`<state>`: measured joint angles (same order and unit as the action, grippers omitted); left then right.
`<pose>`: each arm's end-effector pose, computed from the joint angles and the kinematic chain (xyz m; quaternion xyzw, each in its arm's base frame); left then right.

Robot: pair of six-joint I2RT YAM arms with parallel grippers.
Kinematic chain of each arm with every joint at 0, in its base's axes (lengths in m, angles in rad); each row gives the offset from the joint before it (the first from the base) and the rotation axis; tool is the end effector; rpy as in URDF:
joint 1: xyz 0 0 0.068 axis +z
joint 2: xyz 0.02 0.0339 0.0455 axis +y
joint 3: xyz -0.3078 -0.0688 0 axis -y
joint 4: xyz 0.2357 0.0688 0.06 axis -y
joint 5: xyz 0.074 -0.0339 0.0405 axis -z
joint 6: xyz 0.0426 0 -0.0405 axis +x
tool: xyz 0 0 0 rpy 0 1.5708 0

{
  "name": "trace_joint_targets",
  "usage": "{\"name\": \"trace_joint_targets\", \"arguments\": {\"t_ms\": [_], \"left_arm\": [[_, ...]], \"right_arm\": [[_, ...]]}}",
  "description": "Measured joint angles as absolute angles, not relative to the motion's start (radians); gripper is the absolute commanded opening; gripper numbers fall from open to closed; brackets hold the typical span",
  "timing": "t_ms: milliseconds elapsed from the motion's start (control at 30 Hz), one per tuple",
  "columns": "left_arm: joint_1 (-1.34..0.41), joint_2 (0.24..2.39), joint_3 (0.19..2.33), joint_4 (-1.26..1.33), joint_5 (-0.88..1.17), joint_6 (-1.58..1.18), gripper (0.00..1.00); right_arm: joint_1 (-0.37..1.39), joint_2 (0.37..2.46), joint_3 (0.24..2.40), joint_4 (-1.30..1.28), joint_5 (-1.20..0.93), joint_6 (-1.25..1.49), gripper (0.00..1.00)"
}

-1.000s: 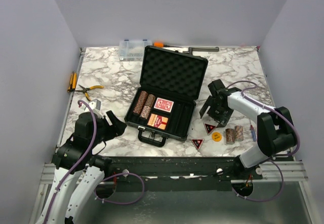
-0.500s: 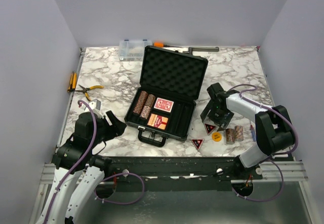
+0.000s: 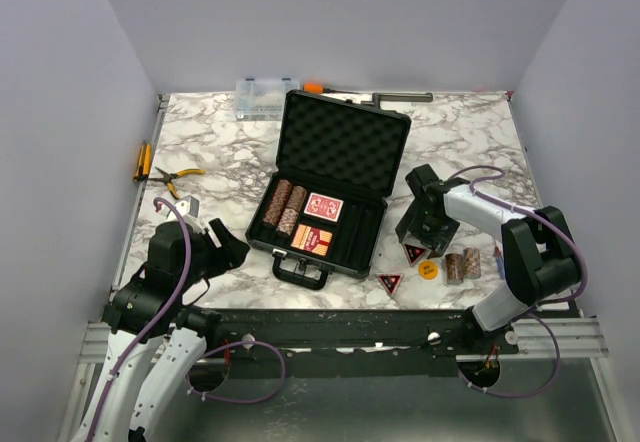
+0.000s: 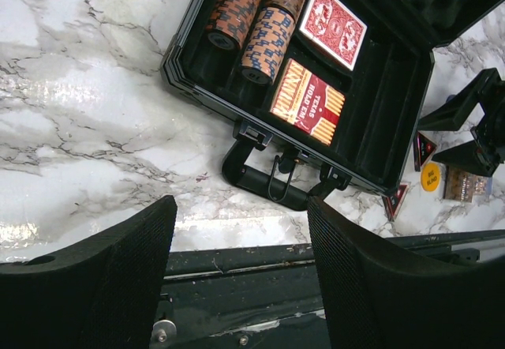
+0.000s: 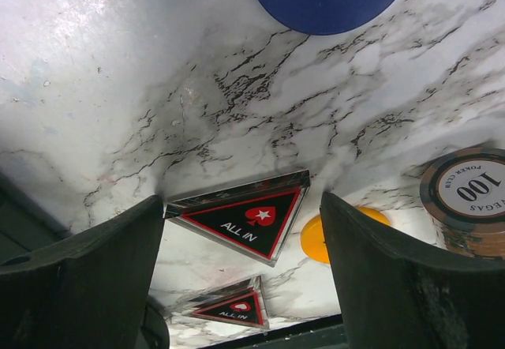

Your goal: Pack up texas hold em set

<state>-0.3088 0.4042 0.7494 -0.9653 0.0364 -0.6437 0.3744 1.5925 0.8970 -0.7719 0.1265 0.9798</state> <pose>0.0313 -0.0116 0.3030 -0.1400 0.8779 -0.2242 0.3992 0.2422 0.0894 0.2006 0.3002 0.9504 -0.0169 0.0797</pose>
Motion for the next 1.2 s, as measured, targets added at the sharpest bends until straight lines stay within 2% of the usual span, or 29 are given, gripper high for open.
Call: {"name": "trace_joint_targets", "arguments": {"t_ms": [267, 467, 1200], "left_arm": [[-0.306, 0.404, 0.749, -0.966, 0.036, -0.644, 0.67], [-0.300, 0.404, 0.749, -0.965, 0.036, -0.644, 0.67], [-0.300, 0.404, 0.749, -0.965, 0.036, -0.644, 0.67]], "right_arm": [[0.387, 1.597, 0.904, -0.771, 0.135, 0.979, 0.71], [0.396, 1.605, 0.913, -0.774, 0.139, 0.978, 0.54], [0.405, 1.551, 0.923, -0.815, 0.175, 0.968, 0.52]]}}
